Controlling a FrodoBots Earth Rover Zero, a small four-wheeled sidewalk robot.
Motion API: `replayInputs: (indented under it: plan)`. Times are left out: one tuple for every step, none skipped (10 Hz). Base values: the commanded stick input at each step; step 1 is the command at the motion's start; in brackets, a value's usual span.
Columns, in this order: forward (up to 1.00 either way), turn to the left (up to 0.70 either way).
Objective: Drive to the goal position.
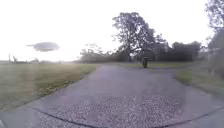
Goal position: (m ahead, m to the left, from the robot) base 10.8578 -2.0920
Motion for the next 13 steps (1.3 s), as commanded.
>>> replayInputs:
  plan:
    - [0.7, 0.0]
    - [0.7, 0.0]
    - [0.7, 0.0]
    - [0.7, 0.0]
    - [0.7, -0.02]
    - [0.7, -0.07]
    - [0.7, -0.13]
    - [0.7, -0.1]
    - [0.7, -0.05]
    - [0.7, 0.0]
    - [0.7, 0.0]
    - [0.7, 0.0]
    - [0.7, 0.0]
